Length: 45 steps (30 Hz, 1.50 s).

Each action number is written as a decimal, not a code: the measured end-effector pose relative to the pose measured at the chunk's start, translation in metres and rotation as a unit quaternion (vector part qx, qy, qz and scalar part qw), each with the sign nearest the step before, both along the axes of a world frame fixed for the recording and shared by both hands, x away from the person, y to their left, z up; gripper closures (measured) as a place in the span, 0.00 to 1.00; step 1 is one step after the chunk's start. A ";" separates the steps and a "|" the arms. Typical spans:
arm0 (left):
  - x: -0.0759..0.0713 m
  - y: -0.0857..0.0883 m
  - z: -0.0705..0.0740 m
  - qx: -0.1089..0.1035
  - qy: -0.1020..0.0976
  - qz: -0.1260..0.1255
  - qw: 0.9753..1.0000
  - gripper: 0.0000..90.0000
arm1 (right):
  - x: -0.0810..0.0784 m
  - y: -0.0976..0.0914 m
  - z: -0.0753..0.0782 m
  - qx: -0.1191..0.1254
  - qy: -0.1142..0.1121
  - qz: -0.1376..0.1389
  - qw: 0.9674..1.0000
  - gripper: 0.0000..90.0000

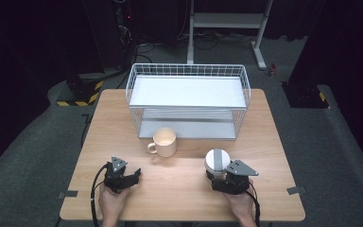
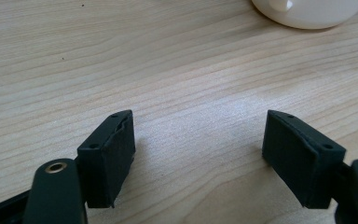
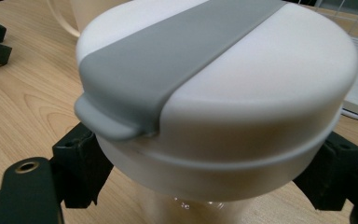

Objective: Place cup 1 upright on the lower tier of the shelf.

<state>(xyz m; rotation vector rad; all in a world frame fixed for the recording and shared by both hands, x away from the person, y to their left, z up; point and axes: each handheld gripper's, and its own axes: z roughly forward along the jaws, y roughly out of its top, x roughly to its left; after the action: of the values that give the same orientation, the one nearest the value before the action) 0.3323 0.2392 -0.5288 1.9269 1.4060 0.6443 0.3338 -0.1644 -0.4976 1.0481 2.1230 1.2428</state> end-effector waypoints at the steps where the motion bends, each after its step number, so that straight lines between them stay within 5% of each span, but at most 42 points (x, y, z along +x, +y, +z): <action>1: 0.000 0.000 0.000 0.000 0.000 0.000 1.000 0.29 | 0.000 0.000 0.000 0.001 0.000 -0.002 1.000 0.19; 45: 0.000 0.000 0.000 -0.001 0.001 0.001 1.000 0.29 | 0.002 0.001 0.008 -0.006 -0.007 0.012 1.000 0.21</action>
<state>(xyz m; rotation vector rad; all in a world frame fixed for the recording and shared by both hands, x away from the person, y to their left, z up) 0.3320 0.2391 -0.5288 1.9253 1.4092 0.6431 0.3360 -0.1637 -0.4898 1.0088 2.1369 1.2434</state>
